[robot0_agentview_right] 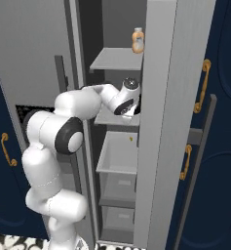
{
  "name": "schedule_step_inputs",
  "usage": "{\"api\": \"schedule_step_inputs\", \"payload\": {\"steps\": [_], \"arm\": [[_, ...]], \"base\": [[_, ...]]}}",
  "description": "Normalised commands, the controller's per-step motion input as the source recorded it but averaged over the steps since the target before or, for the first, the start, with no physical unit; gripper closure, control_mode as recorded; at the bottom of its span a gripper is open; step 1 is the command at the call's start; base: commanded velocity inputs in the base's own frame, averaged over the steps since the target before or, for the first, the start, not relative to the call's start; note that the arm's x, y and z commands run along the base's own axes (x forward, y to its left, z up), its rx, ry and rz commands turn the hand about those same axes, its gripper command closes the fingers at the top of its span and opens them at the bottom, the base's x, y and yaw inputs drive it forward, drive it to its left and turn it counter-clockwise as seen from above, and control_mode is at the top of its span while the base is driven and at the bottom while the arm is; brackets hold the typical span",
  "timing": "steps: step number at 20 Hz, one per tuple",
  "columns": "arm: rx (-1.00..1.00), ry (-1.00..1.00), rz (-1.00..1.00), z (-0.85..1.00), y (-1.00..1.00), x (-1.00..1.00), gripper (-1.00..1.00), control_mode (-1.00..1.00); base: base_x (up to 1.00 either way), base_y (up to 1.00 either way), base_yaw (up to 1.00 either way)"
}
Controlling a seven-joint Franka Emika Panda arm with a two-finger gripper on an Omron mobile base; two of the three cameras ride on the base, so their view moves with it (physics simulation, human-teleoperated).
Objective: Pick the chicken drumstick and cucumber from their plates and place them in the bowl. Then put the bowl in the fridge.
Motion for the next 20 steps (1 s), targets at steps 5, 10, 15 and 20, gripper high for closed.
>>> {"api": "schedule_step_inputs", "payload": {"steps": [5,10,15,20], "arm": [[0.00,-0.11,0.01,0.78,0.04,-0.97,-1.00,-1.00],[-0.03,0.00,0.12,0.65,0.34,-1.00,-1.00,-1.00],[-0.12,0.00,0.13,0.19,0.46,-1.00,-1.00,-1.00],[-0.31,-0.02,0.24,0.00,0.32,-1.00,-1.00,-1.00]], "base": [[0.00,0.00,0.00],[0.00,0.00,0.00],[0.00,0.00,0.00],[0.00,0.00,0.00]]}}
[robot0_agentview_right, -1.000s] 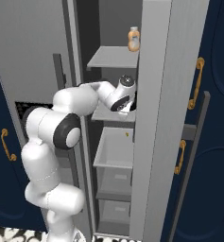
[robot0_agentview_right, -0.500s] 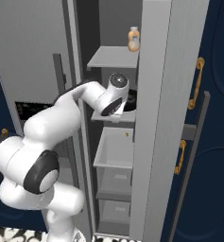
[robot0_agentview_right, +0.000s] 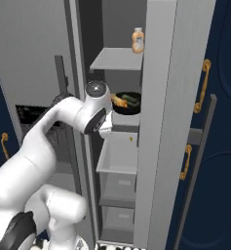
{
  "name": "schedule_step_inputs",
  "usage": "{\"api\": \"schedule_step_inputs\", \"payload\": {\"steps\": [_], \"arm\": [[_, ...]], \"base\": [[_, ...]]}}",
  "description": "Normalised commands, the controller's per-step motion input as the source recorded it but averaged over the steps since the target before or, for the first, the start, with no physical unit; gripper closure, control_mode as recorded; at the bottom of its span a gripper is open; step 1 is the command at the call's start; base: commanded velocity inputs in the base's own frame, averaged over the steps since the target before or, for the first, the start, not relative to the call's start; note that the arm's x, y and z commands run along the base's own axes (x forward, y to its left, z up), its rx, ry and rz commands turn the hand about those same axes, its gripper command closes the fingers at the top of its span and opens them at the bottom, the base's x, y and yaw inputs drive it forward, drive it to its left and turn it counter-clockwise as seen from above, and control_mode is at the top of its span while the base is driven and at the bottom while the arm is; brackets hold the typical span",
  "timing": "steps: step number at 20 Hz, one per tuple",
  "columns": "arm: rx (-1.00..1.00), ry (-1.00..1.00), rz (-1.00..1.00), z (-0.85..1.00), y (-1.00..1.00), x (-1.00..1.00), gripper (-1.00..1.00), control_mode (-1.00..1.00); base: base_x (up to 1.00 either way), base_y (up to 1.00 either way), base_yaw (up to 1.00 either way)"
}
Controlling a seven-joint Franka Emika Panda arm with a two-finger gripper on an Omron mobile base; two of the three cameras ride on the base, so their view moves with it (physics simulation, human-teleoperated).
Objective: Pick the chicken drumstick and cucumber from their plates and place them in the bowl. Then put the bowl in the fridge.
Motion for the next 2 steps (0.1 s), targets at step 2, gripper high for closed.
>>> {"api": "schedule_step_inputs", "payload": {"steps": [2], "arm": [[-0.38,0.00,0.28,0.00,0.27,-1.00,-1.00,-1.00]], "base": [[0.00,0.00,0.00]]}}
